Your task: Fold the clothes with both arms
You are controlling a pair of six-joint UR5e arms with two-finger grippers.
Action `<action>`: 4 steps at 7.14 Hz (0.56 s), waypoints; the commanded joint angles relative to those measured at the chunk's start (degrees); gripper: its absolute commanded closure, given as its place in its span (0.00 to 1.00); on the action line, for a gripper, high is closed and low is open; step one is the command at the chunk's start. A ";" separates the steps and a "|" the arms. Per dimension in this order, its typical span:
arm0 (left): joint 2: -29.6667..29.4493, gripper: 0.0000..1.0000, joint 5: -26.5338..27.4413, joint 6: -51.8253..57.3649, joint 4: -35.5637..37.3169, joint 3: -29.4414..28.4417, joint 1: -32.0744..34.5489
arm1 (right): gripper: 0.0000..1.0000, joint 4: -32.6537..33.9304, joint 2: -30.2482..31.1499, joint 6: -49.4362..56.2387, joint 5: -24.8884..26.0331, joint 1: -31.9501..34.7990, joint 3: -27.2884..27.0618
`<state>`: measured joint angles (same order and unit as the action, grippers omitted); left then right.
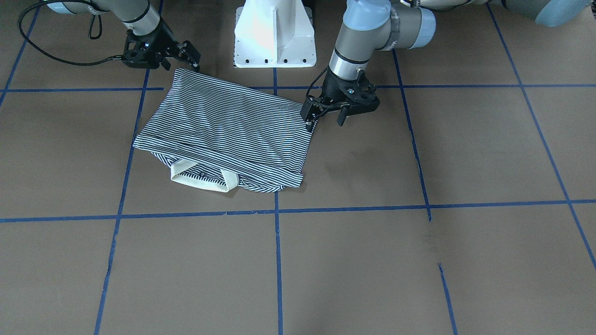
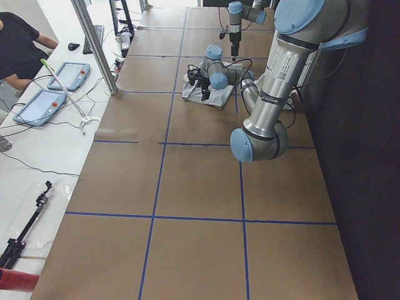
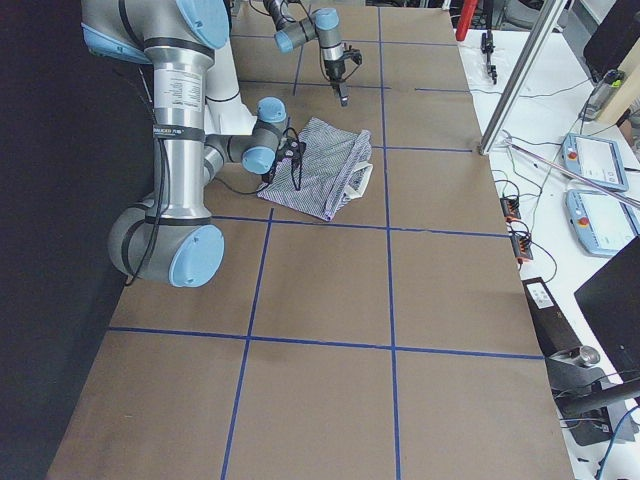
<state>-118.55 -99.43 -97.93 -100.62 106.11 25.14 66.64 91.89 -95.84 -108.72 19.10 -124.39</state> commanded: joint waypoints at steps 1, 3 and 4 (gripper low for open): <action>-0.27 0.00 2.13 -10.24 4.18 -1.24 -7.97 | 0.00 -0.11 -3.28 0.39 0.17 4.96 0.11; -0.28 0.01 2.13 -11.49 4.46 -1.78 -8.44 | 0.00 -0.02 -5.39 0.39 0.44 5.85 0.28; -0.20 0.02 2.22 -11.41 4.38 -2.13 -8.35 | 0.00 0.07 -5.49 0.22 0.44 5.86 0.28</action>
<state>-118.78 -97.32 -108.94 -96.35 104.45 16.96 66.61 87.24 -95.49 -108.32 24.61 -124.16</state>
